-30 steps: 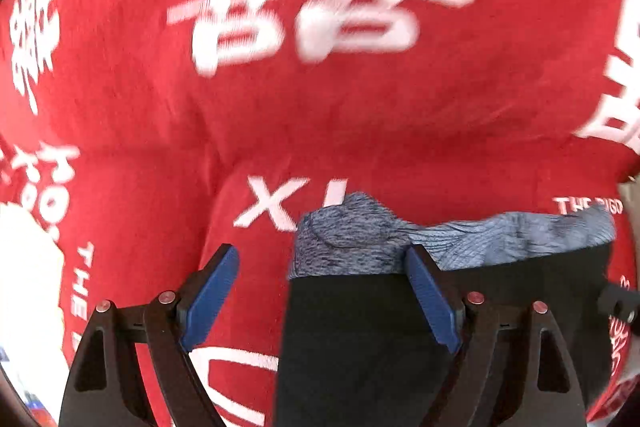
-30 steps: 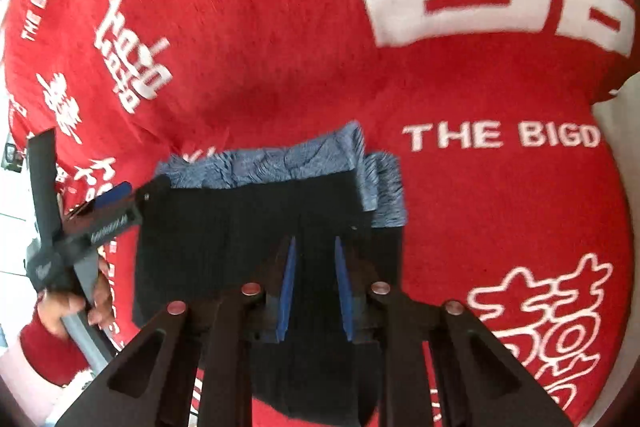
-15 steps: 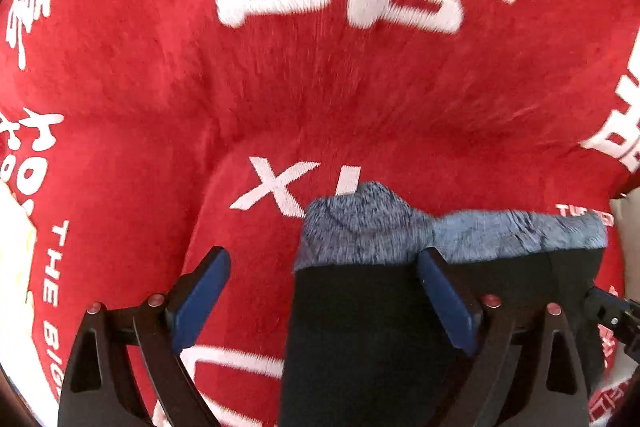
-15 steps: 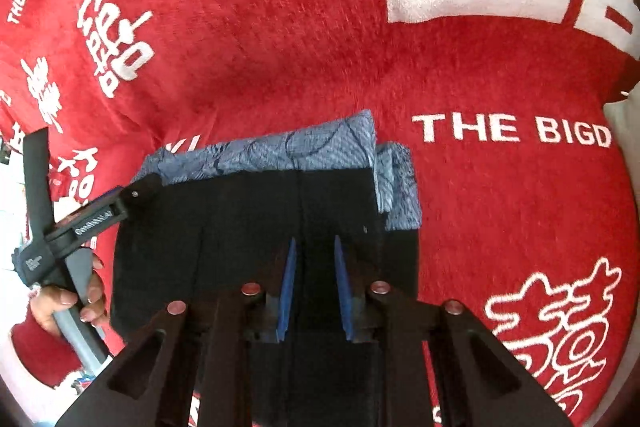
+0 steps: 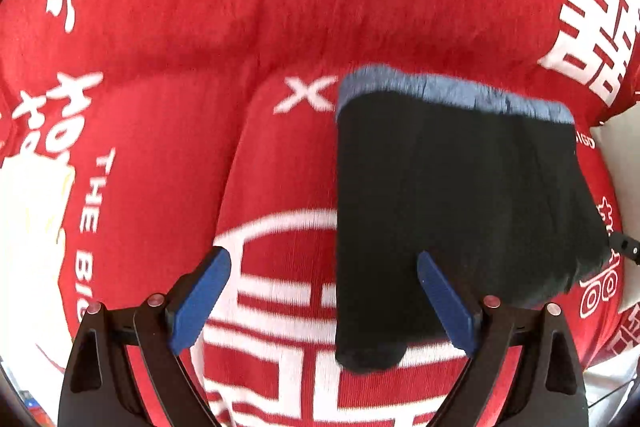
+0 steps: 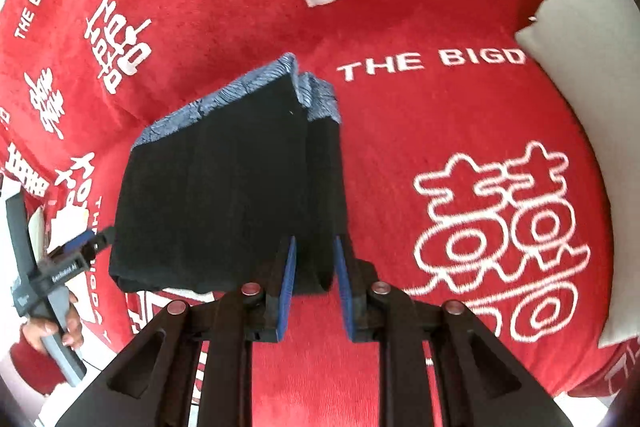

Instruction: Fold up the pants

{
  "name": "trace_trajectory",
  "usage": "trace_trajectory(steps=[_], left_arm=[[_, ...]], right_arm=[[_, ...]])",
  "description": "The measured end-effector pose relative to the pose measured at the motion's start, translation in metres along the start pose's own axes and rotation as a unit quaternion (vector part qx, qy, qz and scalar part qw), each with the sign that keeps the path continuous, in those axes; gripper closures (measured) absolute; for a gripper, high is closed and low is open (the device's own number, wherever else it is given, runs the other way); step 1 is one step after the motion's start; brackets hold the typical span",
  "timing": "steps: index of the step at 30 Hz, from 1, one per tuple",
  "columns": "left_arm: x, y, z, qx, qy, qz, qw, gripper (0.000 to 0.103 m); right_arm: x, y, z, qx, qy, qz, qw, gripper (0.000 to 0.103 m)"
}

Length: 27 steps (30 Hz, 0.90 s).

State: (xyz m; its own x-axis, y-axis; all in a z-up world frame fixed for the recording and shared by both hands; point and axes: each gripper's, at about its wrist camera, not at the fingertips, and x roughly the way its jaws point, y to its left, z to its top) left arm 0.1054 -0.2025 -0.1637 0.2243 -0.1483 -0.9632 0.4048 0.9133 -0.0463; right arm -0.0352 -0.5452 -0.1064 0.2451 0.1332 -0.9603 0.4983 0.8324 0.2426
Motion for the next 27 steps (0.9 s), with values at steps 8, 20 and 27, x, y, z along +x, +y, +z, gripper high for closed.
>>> trace_trajectory(steps=[8, 20, 27], left_arm=[[0.026, -0.005, -0.016, 0.04, 0.001, 0.023, 0.999, 0.007], [0.028, -0.002, -0.013, 0.019, 0.015, 0.007, 0.9997, 0.007], [0.025, -0.005, -0.01, 0.025, 0.019, 0.018, 0.9993, 0.007]], right_arm=[[-0.003, 0.013, -0.009, -0.015, -0.019, -0.018, 1.0, 0.081], [0.032, 0.017, -0.02, -0.038, 0.023, -0.051, 0.998, 0.077], [0.036, 0.019, -0.023, -0.053, 0.03, -0.066, 0.996, 0.076]])
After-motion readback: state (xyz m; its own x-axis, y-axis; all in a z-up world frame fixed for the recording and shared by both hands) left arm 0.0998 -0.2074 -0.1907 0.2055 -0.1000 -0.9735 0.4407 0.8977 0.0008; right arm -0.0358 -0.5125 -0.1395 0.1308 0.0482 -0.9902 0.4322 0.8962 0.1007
